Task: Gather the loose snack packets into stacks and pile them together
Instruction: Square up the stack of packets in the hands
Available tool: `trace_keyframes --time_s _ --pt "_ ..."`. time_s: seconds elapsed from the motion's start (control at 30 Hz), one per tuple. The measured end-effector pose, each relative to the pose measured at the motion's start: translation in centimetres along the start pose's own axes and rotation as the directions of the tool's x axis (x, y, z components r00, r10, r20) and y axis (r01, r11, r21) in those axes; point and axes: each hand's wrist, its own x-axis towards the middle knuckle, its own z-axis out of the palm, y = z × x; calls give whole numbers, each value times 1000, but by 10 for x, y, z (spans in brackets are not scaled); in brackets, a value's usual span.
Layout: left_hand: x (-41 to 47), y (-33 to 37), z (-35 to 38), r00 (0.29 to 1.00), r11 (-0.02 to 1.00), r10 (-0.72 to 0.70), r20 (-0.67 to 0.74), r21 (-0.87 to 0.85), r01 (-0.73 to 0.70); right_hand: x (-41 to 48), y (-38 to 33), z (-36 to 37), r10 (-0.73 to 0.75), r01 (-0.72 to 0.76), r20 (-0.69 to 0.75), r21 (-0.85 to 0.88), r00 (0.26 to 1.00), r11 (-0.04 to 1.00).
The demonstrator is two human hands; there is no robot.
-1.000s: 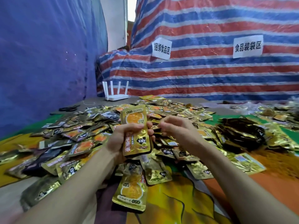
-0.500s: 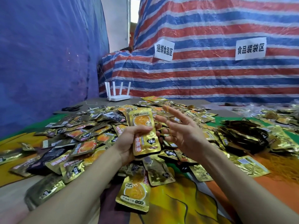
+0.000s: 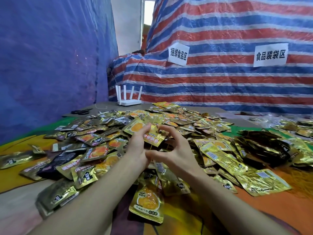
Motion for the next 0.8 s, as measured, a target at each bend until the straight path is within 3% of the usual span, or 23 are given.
trace_keyframes --time_s 0.13,0.23,0.47,0.6,0.7,0.8 --pt "1 -7 4 987 1000 -21 159 -1 21 2 5 0 -14 16 -27 76 1000 997" --pt "4 -11 6 980 1000 -11 199 4 11 4 7 -2 -73 80 -81 83 994 993" --pt "0 -9 4 956 1000 -26 292 9 24 7 8 -2 -107 103 -123 -44 987 994" --pt "1 -11 5 959 998 -29 280 58 13 7 3 -5 -161 107 -173 -285 972 952" --pt "3 -13 4 966 991 -29 257 136 -6 8 -1 -10 -148 106 -68 -418 987 902" --pt "1 -20 5 974 961 14 227 265 -75 10 0 -17 -39 57 50 -429 998 901"
